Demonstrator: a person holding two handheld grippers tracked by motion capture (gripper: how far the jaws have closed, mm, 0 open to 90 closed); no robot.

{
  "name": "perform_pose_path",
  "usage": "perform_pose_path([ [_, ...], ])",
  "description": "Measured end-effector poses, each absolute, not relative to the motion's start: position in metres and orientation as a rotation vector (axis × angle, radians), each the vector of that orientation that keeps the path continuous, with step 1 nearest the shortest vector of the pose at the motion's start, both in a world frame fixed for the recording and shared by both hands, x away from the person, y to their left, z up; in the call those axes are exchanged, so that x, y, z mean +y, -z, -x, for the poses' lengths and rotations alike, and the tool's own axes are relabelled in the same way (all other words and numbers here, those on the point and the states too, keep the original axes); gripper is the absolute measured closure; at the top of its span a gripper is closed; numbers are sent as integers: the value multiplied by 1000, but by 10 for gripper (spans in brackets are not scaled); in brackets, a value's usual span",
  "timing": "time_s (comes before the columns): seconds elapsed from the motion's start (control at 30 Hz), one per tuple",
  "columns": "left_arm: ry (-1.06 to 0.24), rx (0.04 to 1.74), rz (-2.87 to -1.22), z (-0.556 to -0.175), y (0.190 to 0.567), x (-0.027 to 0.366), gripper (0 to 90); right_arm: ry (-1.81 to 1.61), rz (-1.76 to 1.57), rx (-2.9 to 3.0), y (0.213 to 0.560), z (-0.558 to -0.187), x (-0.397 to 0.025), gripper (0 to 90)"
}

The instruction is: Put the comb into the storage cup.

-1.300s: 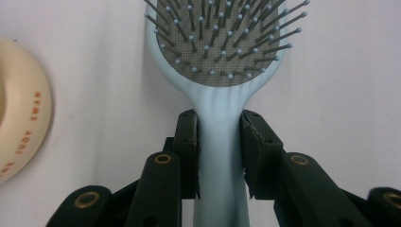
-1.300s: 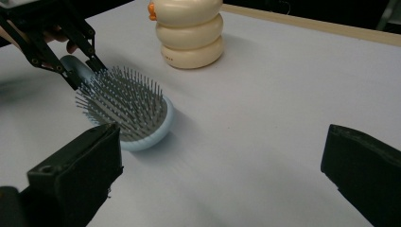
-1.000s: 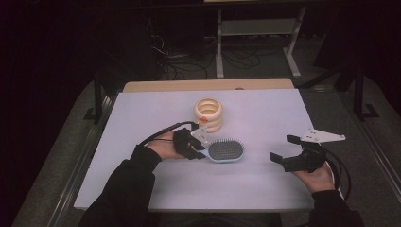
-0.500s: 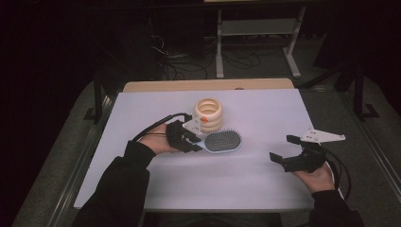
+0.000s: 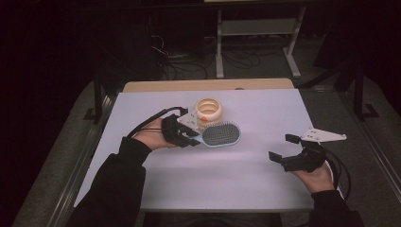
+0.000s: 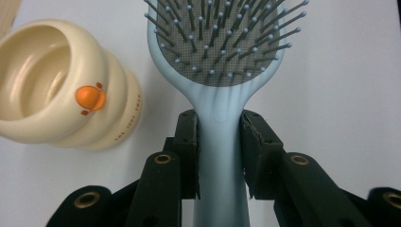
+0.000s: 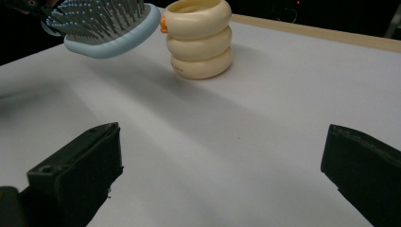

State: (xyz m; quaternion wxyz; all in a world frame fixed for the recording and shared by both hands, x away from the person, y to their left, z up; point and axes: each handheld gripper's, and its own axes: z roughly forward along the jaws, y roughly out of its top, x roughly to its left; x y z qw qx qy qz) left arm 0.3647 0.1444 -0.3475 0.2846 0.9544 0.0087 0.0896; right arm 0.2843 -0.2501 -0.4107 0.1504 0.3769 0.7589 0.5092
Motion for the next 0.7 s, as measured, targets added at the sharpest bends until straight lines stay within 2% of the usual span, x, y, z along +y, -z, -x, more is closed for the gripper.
perform_pose_path([
  [0.23, -273, 33, -2541, -364, 333, 153, 704, -1469, -1039, 2180, 400, -286, -245, 0],
  [0.7, -345, 44, -2498, -360, 305, 162, 704, -1505, -885, 2203, 357, -298, -214, 0],
])
